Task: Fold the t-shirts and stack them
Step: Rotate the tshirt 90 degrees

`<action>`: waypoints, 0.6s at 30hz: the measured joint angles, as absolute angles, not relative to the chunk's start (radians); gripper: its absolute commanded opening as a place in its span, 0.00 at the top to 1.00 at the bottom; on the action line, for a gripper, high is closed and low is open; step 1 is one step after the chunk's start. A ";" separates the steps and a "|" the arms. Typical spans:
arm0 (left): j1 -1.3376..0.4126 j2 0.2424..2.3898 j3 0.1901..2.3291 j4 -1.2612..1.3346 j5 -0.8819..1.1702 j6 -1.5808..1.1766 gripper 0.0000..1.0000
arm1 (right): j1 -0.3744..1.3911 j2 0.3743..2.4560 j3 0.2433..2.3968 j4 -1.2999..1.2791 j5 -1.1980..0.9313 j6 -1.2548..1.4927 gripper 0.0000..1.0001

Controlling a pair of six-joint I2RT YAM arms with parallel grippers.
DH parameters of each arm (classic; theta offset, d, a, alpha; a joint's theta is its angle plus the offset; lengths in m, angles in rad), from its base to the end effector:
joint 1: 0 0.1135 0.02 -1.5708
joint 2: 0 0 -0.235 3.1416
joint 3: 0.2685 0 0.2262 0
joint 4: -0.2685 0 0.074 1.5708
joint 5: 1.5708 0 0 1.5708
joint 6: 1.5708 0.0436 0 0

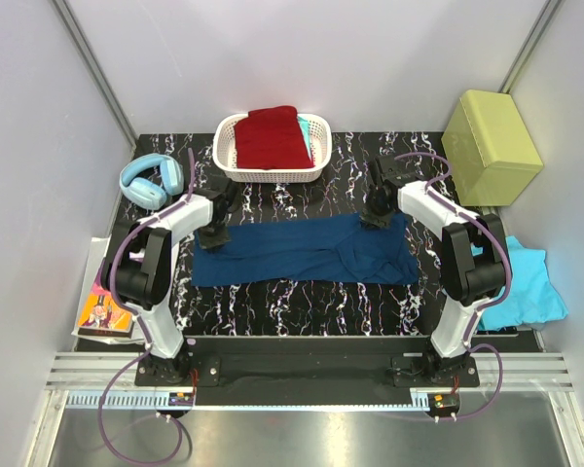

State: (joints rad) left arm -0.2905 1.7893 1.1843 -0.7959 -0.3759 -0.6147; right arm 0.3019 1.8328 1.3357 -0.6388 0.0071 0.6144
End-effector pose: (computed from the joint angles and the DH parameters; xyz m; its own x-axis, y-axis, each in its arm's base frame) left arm 0.2957 -0.0717 0.1553 -0.8908 -0.2936 -0.3468 -0.3755 0.9054 0.1981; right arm 0.3350 0.1040 0.1826 -0.8773 0.3306 -0.3480 0.2586 0.9363 0.2376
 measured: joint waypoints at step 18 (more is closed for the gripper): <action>-0.290 1.641 1.063 -0.849 -0.405 -0.691 0.67 | 0.308 1.829 1.312 -0.630 -0.018 0.615 0.82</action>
State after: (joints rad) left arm -0.2905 1.6409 1.0630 -0.8490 -0.4053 -0.6907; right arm 0.3080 1.8294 1.3121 -0.6296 -0.0177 0.6147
